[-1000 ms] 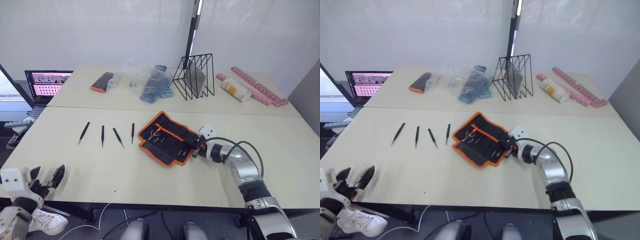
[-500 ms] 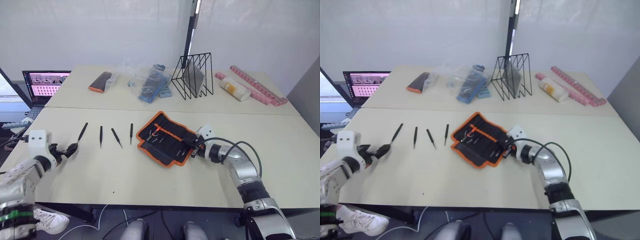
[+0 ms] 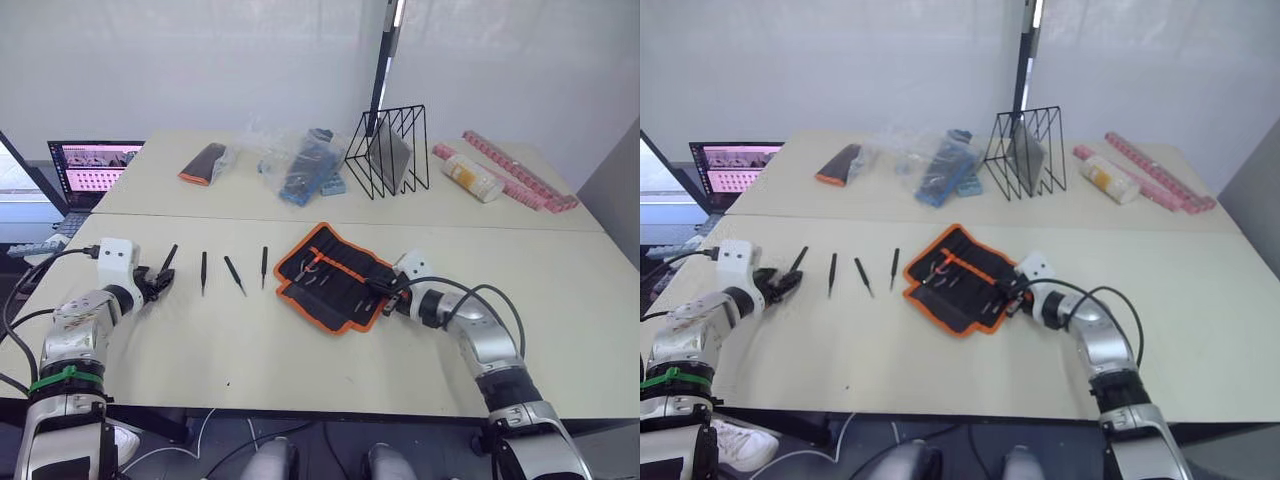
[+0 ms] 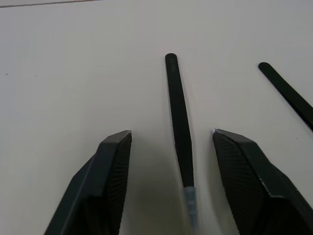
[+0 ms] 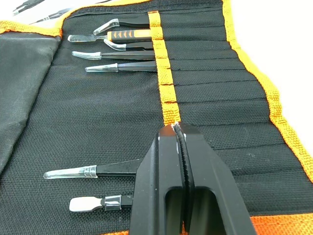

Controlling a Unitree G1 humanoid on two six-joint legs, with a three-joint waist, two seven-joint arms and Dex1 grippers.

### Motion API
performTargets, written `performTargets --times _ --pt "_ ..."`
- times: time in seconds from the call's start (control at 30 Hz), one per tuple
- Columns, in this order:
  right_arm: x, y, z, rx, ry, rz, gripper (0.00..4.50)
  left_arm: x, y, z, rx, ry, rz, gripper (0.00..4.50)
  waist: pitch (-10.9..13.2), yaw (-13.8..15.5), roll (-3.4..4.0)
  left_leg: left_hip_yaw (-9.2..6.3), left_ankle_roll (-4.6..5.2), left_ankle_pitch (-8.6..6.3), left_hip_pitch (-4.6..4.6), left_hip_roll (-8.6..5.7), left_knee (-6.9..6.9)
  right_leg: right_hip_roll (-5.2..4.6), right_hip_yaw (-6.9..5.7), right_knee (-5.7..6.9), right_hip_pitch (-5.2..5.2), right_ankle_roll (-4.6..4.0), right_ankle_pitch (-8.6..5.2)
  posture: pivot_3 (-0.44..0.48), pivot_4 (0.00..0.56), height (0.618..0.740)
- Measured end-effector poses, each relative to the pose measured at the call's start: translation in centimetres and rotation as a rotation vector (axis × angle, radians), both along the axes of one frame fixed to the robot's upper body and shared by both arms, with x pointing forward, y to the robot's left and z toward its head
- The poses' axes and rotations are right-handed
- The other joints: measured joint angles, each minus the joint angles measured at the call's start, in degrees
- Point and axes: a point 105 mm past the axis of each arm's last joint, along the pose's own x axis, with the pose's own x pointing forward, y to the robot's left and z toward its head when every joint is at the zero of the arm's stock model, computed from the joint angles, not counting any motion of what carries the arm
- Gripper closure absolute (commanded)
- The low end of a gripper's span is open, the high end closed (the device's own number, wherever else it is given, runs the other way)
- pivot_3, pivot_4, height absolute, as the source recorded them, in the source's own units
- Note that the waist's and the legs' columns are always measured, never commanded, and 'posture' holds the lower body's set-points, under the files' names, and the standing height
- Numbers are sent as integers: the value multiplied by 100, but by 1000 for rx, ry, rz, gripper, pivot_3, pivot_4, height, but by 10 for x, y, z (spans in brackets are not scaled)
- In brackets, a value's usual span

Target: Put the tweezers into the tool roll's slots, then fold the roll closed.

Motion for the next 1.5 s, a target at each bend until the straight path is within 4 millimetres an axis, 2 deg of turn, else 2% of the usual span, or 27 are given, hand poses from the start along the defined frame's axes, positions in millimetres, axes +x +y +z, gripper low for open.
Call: performTargets --times 0.13,0.17,0.47,0.57,0.67,0.73,0.83,1.07,1.23,1.4,1.5 --pt "-1 0 0 0 -3 -6 4500 0 -1 0 0 1 -3 4223 0 3 0 0 0 0 0 0 0 0 1 0 0 0 0 0 150 687" --pt "-1 -1 0 0 -2 -7 4500 -1 0 1 -2 -1 0 4454 0 4 0 0 1 0 0 0 0 0 0 0 0 0 0 0 150 687" --pt "-1 0 0 0 2 -7 4500 -9 -2 3 -28 -11 12 4454 1 -7 -1 0 1 0 -2 1 0 0 0 0 -2 0 0 0 150 687" --pt "0 -1 0 0 3 -9 4500 -8 -11 18 -29 -50 -17 4454 6 3 -12 -4 0 0 -6 2 3 1 -3 -1 -3 0 0 0 150 687" --pt "0 -1 1 0 3 -7 4500 -5 -32 48 -3 -129 -99 4454 7 3 -15 -4 -1 0 -8 1 5 1 -1 -2 -2 0 0 0 150 687" --pt "-1 -2 2 2 4 1 4500 -5 -56 67 17 -162 -194 4454 8 4 -13 -4 -1 0 -10 1 4 1 -1 -2 -3 0 0 0 150 687" --pt "-2 -4 4 3 5 19 4500 -9 -90 81 30 -161 -329 4454 12 -5 -8 -3 1 0 -14 0 3 2 0 -2 -7 0 0 0 150 687" --pt "-2 -8 8 3 5 16 4500 -20 -172 69 53 -67 -595 4454 35 -2 1 -2 45 27 -27 0 1 3 2 -3 6 0 0 0 150 687" --pt "-2 -8 7 0 7 13 4500 -24 -211 68 31 -49 -673 4454 38 -8 4 -1 46 27 -25 0 0 3 2 -5 12 1 0 0 150 687" --pt "-2 -6 5 4 6 9 4500 -41 -239 37 -30 166 -707 4454 38 -33 4 -2 47 27 -24 1 0 7 1 -4 12 2 -1 0 150 687" --pt "-2 -6 5 4 5 4 4500 -48 -248 31 -58 217 -711 4454 38 -33 4 -2 47 27 -22 1 0 7 1 -6 16 2 -1 0 150 687"
